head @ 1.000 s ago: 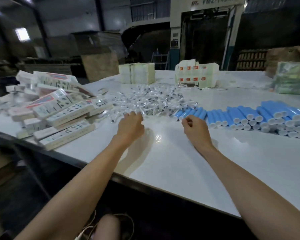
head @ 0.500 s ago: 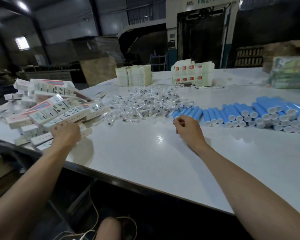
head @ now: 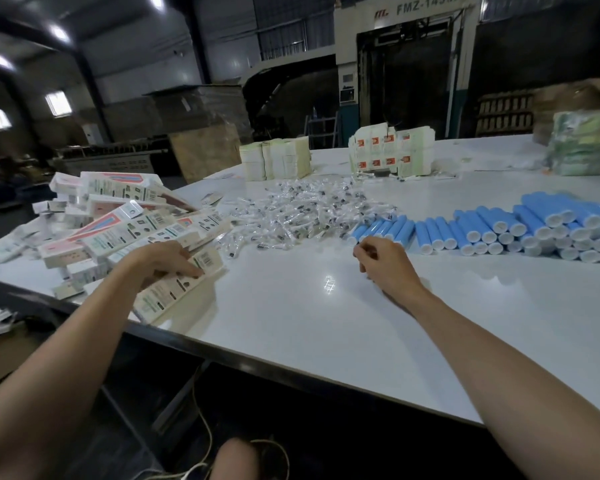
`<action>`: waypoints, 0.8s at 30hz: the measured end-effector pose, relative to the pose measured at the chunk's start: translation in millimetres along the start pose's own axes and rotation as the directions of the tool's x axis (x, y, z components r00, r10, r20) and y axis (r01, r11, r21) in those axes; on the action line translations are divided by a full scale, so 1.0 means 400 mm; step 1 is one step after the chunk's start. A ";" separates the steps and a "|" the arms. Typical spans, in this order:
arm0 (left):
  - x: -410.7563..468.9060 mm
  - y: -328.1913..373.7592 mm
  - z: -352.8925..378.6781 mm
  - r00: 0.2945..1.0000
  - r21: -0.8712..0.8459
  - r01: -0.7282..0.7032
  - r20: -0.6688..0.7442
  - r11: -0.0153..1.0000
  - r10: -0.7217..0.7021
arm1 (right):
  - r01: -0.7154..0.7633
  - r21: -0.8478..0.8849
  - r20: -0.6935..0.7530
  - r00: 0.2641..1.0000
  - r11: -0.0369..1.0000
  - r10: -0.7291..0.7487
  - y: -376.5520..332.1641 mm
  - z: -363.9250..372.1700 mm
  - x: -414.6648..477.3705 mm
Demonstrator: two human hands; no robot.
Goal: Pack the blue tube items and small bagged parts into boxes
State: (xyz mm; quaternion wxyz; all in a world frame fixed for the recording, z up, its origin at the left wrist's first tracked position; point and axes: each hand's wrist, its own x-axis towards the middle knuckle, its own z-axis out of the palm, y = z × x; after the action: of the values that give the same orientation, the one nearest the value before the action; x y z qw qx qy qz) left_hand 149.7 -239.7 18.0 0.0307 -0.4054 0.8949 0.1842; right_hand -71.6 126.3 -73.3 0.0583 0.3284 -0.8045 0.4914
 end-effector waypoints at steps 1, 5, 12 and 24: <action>-0.009 0.007 0.001 0.999 -0.059 0.002 0.036 0.998 0.000 | 0.005 0.000 0.009 1.000 1.000 -0.005 -0.002 0.000 -0.001; -0.048 0.046 0.023 0.989 -0.411 -0.001 0.131 0.911 0.060 | 0.014 0.005 0.024 1.000 1.000 -0.014 -0.008 0.000 -0.004; -0.078 0.215 0.095 0.913 -0.758 -0.128 0.161 0.639 0.374 | 0.005 -0.004 0.029 1.000 1.000 -0.004 -0.007 -0.003 -0.006; -0.037 0.557 0.321 0.864 -0.969 -0.209 -0.122 0.130 0.488 | -0.121 -0.295 -0.198 0.978 0.948 0.063 0.015 -0.024 0.017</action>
State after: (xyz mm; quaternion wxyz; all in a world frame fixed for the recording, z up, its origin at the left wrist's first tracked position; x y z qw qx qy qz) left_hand -16.6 -49.1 -30.4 -0.1693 -0.0894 0.6430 0.7415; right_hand -82.4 132.9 -70.2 0.1601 0.2301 -0.8763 0.3918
